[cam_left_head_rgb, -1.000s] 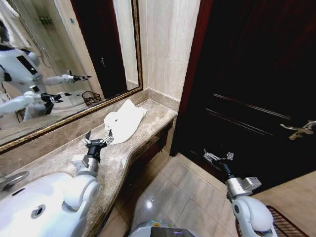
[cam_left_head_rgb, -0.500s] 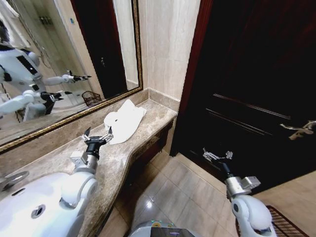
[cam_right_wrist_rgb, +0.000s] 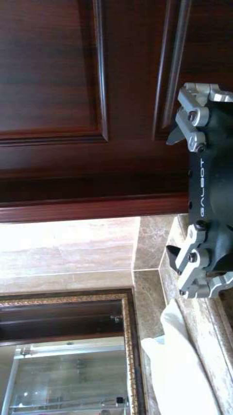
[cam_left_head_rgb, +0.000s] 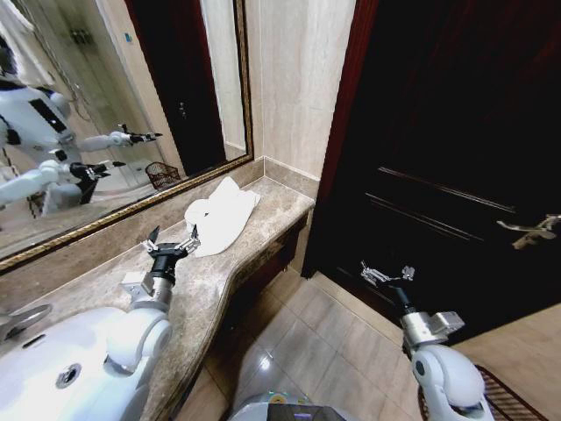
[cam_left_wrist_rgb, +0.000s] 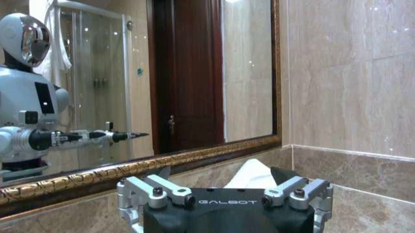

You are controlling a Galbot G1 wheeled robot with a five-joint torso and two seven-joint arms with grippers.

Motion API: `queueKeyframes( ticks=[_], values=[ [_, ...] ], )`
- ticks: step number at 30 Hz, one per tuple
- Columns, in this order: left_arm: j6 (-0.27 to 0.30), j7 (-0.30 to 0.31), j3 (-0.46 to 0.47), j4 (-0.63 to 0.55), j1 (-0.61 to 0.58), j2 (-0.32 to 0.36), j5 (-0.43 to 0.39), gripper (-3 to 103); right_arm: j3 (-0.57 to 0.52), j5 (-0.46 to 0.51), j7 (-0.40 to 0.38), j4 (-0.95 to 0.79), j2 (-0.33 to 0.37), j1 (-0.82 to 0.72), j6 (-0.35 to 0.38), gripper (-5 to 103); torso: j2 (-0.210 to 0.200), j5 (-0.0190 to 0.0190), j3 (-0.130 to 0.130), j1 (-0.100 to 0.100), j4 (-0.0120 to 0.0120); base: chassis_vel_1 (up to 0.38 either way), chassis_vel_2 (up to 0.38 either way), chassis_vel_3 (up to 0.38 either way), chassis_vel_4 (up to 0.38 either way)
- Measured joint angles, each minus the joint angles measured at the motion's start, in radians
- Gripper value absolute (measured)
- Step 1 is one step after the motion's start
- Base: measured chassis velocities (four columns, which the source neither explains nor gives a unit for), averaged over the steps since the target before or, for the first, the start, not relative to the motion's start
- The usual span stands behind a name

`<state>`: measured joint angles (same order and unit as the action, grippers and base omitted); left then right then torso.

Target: Discard the used towel into the hamper.

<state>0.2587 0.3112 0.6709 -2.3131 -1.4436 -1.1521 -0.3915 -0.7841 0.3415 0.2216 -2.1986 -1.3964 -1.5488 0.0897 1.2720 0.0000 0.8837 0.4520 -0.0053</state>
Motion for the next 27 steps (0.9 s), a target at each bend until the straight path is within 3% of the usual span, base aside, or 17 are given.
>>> queueKeyframes(
  ticks=[16, 23, 27],
  values=[
    [-0.024, -0.030, -0.011, 0.058, 0.021, 0.021, -0.048, 100, 0.001, -0.002, -0.005, 0.000, -0.003, -0.005, -0.002, 100, 0.093, 0.0000, 0.050, 0.042, 0.0001, 0.000, 0.000, 0.000, 0.000],
    [-0.029, -0.037, -0.040, 0.170, 0.112, 0.089, -0.108, 100, -0.001, -0.013, -0.015, -0.010, -0.003, -0.013, 0.000, 100, 0.097, -0.0002, 0.052, 0.044, 0.0001, 0.000, 0.000, 0.000, 0.000],
    [-0.013, -0.025, -0.104, 0.253, 0.214, 0.168, -0.177, 100, -0.005, -0.019, -0.037, -0.017, -0.004, -0.009, 0.011, 100, 0.096, -0.0001, 0.052, 0.044, 0.0001, 0.000, 0.000, 0.000, 0.000]
  ],
)
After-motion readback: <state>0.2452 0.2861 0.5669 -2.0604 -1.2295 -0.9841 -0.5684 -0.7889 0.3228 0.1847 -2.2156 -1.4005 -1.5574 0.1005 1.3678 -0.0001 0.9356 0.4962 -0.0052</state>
